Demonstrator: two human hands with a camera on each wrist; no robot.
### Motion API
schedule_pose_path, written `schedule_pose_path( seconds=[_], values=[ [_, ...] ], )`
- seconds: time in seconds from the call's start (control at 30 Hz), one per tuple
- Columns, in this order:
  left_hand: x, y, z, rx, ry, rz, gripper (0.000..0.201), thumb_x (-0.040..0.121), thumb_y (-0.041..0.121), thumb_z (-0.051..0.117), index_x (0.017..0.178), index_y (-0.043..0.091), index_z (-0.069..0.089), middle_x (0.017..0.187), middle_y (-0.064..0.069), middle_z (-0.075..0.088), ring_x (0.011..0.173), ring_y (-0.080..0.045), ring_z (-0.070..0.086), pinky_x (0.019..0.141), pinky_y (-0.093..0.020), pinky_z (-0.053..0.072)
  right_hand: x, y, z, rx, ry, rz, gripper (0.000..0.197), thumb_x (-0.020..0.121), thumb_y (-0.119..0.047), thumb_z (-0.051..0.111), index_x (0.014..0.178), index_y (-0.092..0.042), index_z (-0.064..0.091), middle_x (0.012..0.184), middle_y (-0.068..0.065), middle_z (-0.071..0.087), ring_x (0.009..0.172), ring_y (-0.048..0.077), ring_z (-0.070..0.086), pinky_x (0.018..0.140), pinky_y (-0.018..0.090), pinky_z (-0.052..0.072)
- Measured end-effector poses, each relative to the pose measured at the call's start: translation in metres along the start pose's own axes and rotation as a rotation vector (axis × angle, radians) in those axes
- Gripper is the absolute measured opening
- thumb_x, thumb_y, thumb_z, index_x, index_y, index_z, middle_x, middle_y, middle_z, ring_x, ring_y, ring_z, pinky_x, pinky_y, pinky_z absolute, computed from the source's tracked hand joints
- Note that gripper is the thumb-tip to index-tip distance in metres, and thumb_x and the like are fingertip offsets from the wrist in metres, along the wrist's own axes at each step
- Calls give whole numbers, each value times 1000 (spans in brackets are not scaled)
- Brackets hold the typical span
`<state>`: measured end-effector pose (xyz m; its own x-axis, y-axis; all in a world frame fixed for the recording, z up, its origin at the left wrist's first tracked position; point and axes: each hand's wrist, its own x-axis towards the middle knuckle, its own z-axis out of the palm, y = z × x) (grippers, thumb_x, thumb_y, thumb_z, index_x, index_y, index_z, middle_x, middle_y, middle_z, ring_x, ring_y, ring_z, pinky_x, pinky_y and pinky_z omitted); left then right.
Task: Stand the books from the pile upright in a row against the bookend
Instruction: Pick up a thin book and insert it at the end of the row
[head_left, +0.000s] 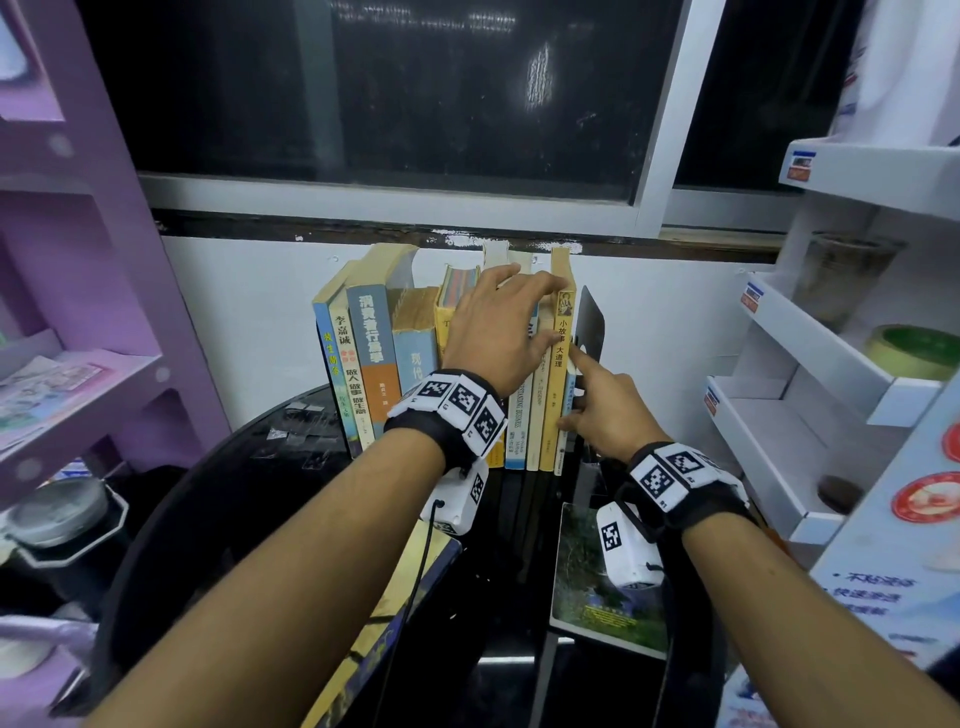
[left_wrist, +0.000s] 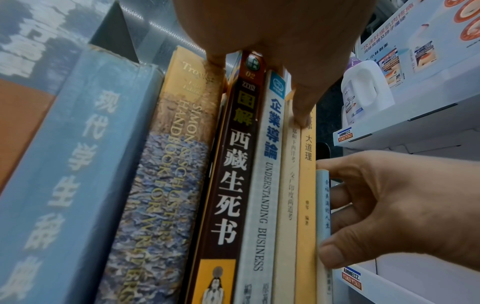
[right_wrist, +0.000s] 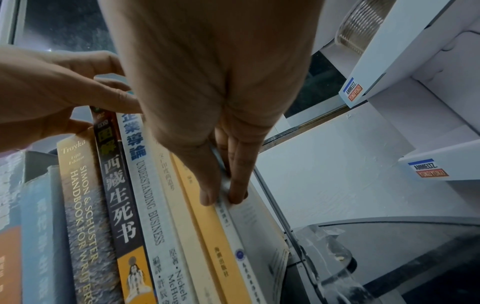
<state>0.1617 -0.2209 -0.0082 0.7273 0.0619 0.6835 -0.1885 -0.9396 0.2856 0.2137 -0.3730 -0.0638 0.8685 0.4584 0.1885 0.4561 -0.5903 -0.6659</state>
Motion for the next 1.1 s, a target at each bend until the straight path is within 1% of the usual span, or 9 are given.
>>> schedule_pose_path(
  seconds=[0.13, 0.23, 0.33, 0.6, 0.73, 0.8, 0.93, 1.03, 1.1],
  values=[
    [0, 0, 1, 10, 6, 2, 49, 83, 38, 67, 128, 35, 49, 132, 9, 57, 139, -16, 31, 107, -42, 33, 5, 4, 3, 15, 14, 13, 85, 83, 2, 70, 149, -32, 29, 119, 7, 66, 97, 19, 70, 79, 37, 61],
    [0, -1, 1, 13, 6, 3, 48, 84, 38, 66, 129, 35, 49, 132, 9, 57, 139, -16, 30, 107, -41, 33, 6, 5, 3, 36, 13, 13, 85, 83, 4, 69, 149, -31, 29, 120, 7, 66, 99, 19, 70, 81, 39, 60],
    [0, -2, 3, 14, 12, 5, 48, 84, 39, 66, 128, 36, 49, 132, 9, 57, 139, -16, 30, 107, -41, 33, 7, 6, 3, 17, -1, -1, 89, 83, 3, 70, 151, -32, 26, 120, 6, 67, 98, 18, 70, 81, 37, 60],
    [0, -3, 4, 10, 17, 11, 47, 84, 39, 66, 128, 36, 49, 132, 10, 58, 139, -16, 30, 109, -41, 33, 5, 5, 3, 31, -14, 4, 89, 85, 3, 67, 153, -33, 22, 124, 7, 65, 106, 19, 68, 90, 41, 57],
    [0, -3, 3, 6, 18, 15, 47, 84, 38, 66, 128, 36, 49, 132, 9, 57, 139, -16, 30, 109, -41, 33, 7, 7, 4, 23, -17, 10, 91, 85, 2, 68, 153, -34, 18, 125, 7, 65, 106, 20, 68, 91, 43, 56],
    [-1, -3, 3, 0, 24, 19, 47, 83, 38, 67, 128, 35, 50, 132, 8, 58, 139, -17, 31, 108, -42, 34, 6, 7, 3, 23, -16, 11, 91, 85, 2, 68, 153, -34, 18, 125, 7, 65, 105, 20, 68, 90, 42, 56],
    [-1, -2, 2, -4, 22, 26, 48, 83, 37, 67, 127, 35, 49, 132, 8, 58, 138, -17, 31, 108, -42, 34, 1, 1, 1, 12, -14, 9, 85, 87, -1, 66, 152, -32, 21, 124, 7, 64, 105, 21, 68, 90, 39, 57],
    [0, -1, 1, 4, -1, 28, 52, 83, 37, 68, 130, 34, 47, 135, 7, 55, 139, -18, 29, 111, -41, 31, -4, -3, -2, -5, -7, -7, 75, 89, -3, 65, 147, -31, 27, 125, 7, 64, 104, 22, 69, 87, 36, 58],
    [1, -1, -2, 14, -27, 43, 54, 83, 38, 67, 132, 34, 46, 137, 7, 53, 139, -19, 30, 113, -40, 28, -8, -6, -6, -17, 8, -23, 72, 89, -3, 65, 146, -30, 30, 126, 6, 64, 101, 21, 69, 86, 34, 58]
  ],
)
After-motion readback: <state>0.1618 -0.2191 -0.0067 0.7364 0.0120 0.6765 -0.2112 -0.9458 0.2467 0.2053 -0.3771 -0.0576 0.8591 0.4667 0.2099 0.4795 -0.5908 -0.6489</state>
